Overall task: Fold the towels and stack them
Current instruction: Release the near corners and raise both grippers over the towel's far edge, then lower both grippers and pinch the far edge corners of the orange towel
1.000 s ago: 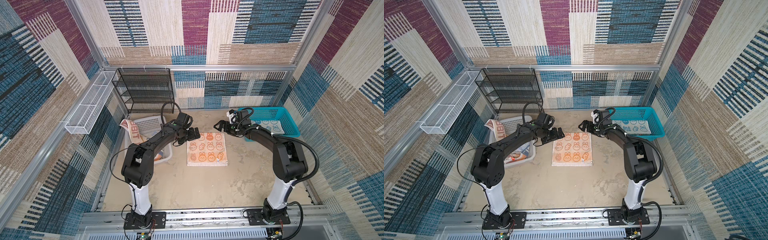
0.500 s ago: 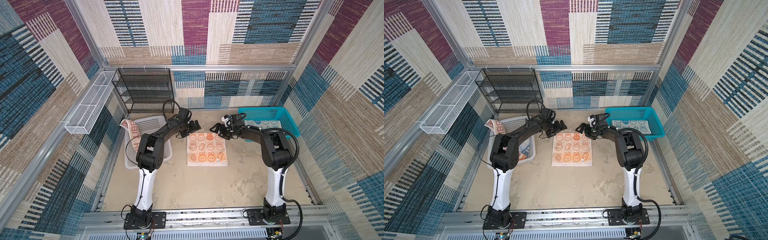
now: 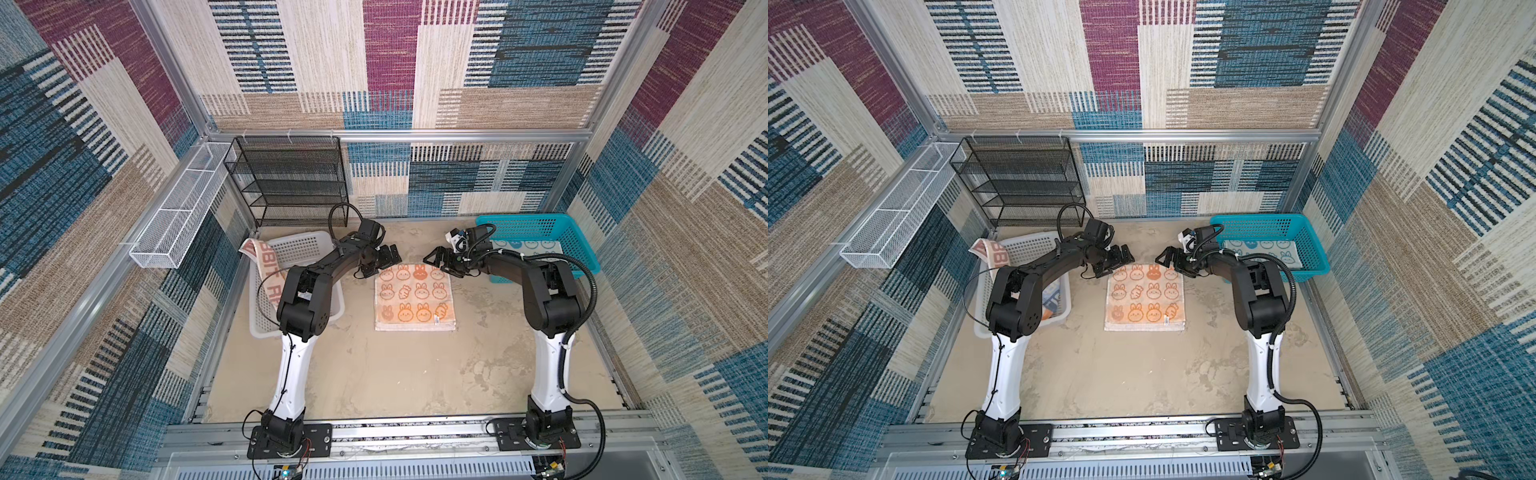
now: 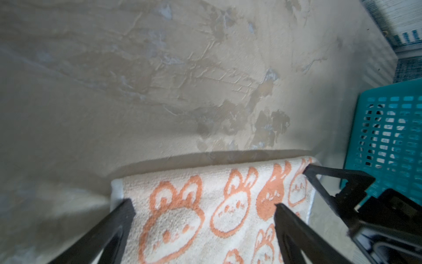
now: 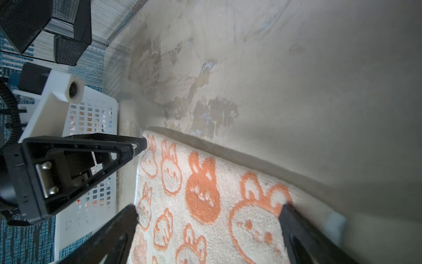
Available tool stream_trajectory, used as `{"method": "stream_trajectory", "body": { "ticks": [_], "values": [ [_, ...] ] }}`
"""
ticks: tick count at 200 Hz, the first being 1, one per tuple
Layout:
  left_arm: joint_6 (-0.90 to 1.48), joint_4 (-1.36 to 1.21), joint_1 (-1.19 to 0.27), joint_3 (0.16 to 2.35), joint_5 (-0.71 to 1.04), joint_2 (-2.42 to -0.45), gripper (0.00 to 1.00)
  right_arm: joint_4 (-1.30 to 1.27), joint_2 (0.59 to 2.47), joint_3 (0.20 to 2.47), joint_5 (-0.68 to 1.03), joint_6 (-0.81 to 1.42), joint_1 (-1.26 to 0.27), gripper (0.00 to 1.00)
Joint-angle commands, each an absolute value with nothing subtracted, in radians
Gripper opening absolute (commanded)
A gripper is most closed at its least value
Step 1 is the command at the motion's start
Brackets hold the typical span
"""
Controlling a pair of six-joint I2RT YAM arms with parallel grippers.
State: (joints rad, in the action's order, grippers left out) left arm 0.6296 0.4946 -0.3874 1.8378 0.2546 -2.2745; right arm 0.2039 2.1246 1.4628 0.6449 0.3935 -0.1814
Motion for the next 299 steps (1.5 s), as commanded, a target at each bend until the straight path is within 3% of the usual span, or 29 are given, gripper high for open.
{"method": "stream_trajectory", "body": {
  "ticks": [1,33,53,138,167,199,243,299],
  "values": [
    [0.512,0.574,-0.412,1.886,0.133,-2.217,0.99,0.275,2.072,1.51,0.572,0.32,-0.183,0.99],
    [0.346,0.638,-0.465,1.928,-0.114,-2.179,0.99,0.38,2.052,1.553,0.411,0.233,-0.183,0.99],
    [0.31,0.672,-0.463,1.954,-0.145,-2.193,0.99,0.418,2.078,1.57,0.324,0.197,-0.183,1.0],
    [0.308,0.732,-0.437,1.969,0.004,-2.217,0.99,0.44,2.17,1.569,0.256,0.134,-0.186,0.54],
    [0.317,0.73,-0.436,1.953,0.038,-2.222,0.99,0.434,2.185,1.557,0.26,0.126,-0.193,0.46],
    [0.328,0.729,-0.431,1.938,0.052,-2.22,0.99,0.428,2.207,1.553,0.257,0.126,-0.207,0.43],
    [0.341,0.731,-0.41,1.922,0.083,-2.224,0.99,0.425,2.223,1.542,0.25,0.136,-0.212,0.3],
    [0.333,0.758,-0.396,1.939,0.134,-2.253,0.99,0.417,2.182,1.531,0.296,0.149,-0.206,0.33]
  ]
}}
